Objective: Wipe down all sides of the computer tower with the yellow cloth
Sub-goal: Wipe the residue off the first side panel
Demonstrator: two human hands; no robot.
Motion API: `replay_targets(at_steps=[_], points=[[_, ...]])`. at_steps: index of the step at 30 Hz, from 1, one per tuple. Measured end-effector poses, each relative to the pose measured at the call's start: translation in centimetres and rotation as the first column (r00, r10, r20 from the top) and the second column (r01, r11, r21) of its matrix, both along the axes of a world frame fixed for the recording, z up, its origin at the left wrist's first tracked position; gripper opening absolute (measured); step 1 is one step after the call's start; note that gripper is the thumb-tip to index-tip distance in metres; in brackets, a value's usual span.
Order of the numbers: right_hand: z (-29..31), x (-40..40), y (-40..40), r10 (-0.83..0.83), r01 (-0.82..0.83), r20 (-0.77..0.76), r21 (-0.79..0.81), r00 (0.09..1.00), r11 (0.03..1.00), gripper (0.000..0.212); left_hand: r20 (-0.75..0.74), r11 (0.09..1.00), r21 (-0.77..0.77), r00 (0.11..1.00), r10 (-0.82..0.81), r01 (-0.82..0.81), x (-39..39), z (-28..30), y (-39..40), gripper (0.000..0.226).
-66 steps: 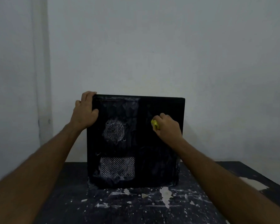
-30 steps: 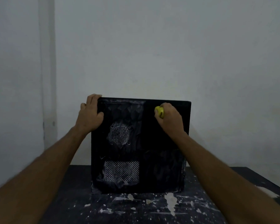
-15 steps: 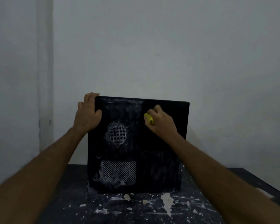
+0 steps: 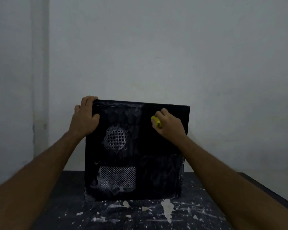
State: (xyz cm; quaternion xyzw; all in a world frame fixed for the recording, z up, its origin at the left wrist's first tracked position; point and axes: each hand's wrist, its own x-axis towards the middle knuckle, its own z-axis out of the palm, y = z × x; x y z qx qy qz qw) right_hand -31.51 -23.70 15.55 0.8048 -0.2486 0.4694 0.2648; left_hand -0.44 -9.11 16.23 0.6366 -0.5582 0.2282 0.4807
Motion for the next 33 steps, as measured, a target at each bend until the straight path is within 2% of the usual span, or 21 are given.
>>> replay_targets(at_steps=[4,8,11,14,17,19,22,25,27,29,31,33], points=[[1.3,-3.1,-1.7,-0.140,0.103,0.321,0.129,0.937,0.986,0.030,-0.007,1.000,0.000,1.000,-0.002,0.002,-0.3,0.0,0.1,0.068],[0.1,-3.3,-1.9,-0.215,0.118,0.446,0.235,0.869,0.965,0.032,0.001,1.000,0.010,1.000,-0.003,0.003,0.0,0.0,0.1,0.070],[-3.0,-2.4,-1.2,-0.218,0.137,0.380,0.230,0.899,0.964,0.032,-0.015,1.000,0.018,1.000,-0.001,0.001,-0.3,0.0,0.2,0.070],[-5.0,-0.7,-0.1,-0.115,0.070,0.208,0.209,0.971,0.975,0.030,-0.028,1.000,0.019,1.000,-0.006,0.007,-0.5,0.1,0.2,0.070],[-3.9,1.2,0.6,-0.040,0.032,0.062,0.125,0.997,0.992,0.029,-0.023,1.000,0.021,1.000,-0.009,0.009,-0.2,0.1,0.3,0.070],[-1.9,2.0,0.6,-0.053,0.048,0.064,0.077,0.997,0.996,0.030,-0.017,1.000,0.021,1.000,-0.011,0.012,0.0,0.1,0.2,0.070],[0.3,1.0,0.0,-0.094,0.053,0.267,0.157,0.959,0.986,0.033,-0.008,1.000,0.024,1.000,-0.020,0.021,0.2,0.0,0.0,0.070],[0.0,-1.3,-0.6,-0.150,-0.020,0.508,0.313,0.848,0.950,0.033,0.004,0.999,0.028,1.000,-0.024,0.024,0.5,0.0,-0.1,0.070],[-0.6,-2.2,-0.3,-0.128,-0.196,0.646,0.405,0.753,0.893,0.033,0.008,0.999,0.027,1.000,-0.026,0.026,0.7,-0.1,-0.1,0.070],[-0.9,-2.4,0.6,-0.042,-0.452,0.757,0.433,0.653,0.780,0.034,0.015,0.999,0.030,1.000,-0.014,0.014,0.6,-0.2,0.0,0.071],[-0.8,-2.3,1.9,0.027,-0.647,0.809,0.448,0.587,0.617,0.038,0.014,0.999,0.044,1.000,0.022,-0.022,0.1,0.0,0.1,0.073],[-0.8,-2.2,2.8,0.082,-0.765,0.820,0.485,0.566,0.424,0.048,0.000,0.995,0.071,0.997,0.072,-0.072,-0.6,0.3,0.3,0.077]])
